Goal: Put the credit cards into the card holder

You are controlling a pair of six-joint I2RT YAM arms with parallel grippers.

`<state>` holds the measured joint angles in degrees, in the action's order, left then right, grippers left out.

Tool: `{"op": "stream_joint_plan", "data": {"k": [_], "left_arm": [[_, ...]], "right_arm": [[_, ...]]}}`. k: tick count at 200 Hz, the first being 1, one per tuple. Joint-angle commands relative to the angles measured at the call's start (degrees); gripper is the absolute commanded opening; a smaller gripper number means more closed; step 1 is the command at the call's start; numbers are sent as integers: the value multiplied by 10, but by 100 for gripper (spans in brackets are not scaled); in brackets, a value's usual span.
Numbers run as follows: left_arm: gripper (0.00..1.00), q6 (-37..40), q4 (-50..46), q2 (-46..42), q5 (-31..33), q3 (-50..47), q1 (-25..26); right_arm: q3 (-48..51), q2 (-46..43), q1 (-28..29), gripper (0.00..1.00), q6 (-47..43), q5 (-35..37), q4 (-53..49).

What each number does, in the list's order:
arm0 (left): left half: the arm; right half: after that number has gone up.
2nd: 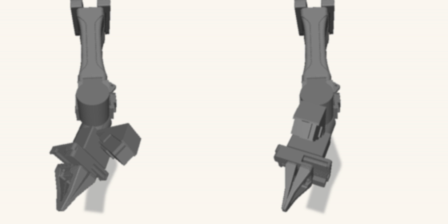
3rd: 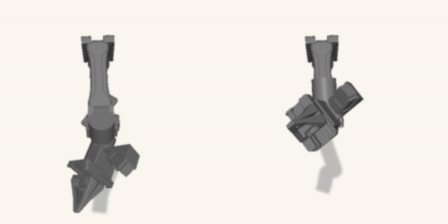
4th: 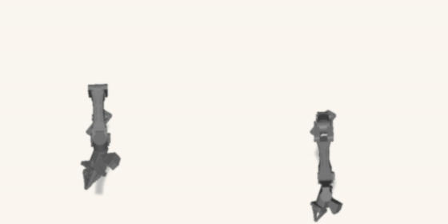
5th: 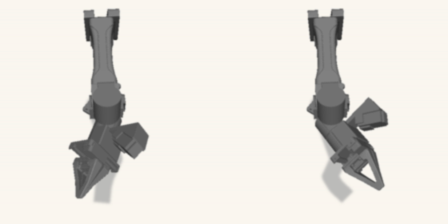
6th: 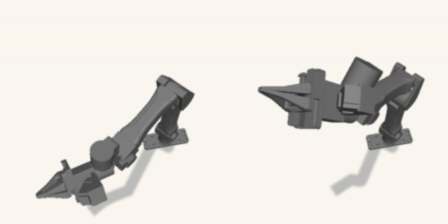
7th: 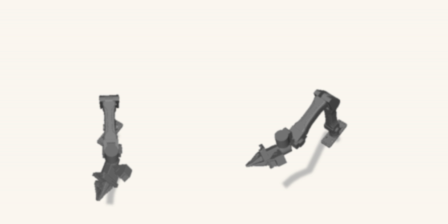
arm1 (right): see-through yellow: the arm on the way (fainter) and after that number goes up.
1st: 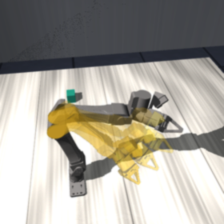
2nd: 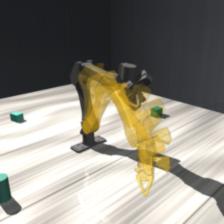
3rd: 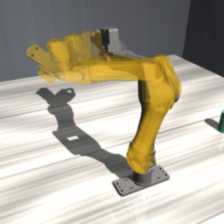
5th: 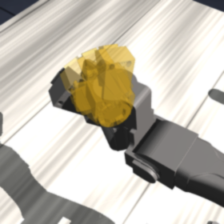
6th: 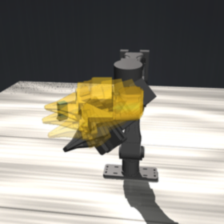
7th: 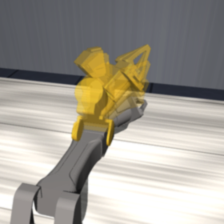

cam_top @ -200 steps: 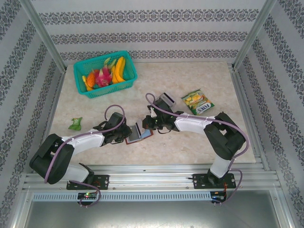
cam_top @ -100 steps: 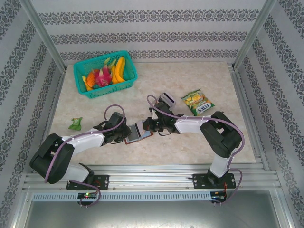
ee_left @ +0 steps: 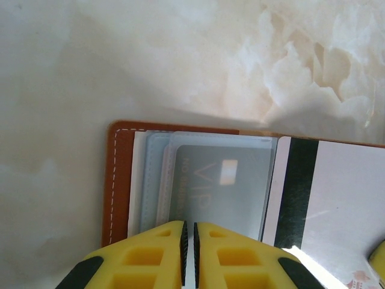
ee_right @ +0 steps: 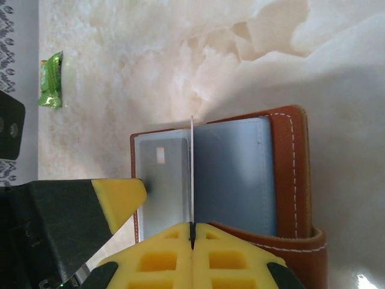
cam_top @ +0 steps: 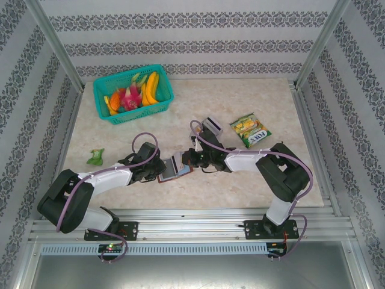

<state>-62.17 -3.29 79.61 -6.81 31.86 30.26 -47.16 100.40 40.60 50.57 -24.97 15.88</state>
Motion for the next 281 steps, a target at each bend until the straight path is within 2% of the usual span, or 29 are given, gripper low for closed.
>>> {"op": "stream_joint_plan", "data": {"k": [1,72,113,166,213,240,257,281], "left_arm": [[16,1,-32,-7,14,-3,-5],[16,-1,-31,-7,13,-3,-5],[16,1,-35,-10,15,-1,-6],[16,0,-38,-16,19,-4,-6],[24,17,-71,-44,45,2,-5],[33,25,-87,-61,58,4,-5],[42,23,-108,-74,74,3,-5],[43,24,-113,-68,74,3,-6]], "right_arm": [[7,-8,-3,0,18,-11,30],[16,30,7,0,40,-10,68],[8,19,19,0,-3,32,-2],[9,18,28,0,6,35,0],[3,8,28,0,6,33,-12],[6,11,26,0,9,36,-6],[3,12,27,0,8,35,-7],[3,11,29,0,7,41,-10]]}}
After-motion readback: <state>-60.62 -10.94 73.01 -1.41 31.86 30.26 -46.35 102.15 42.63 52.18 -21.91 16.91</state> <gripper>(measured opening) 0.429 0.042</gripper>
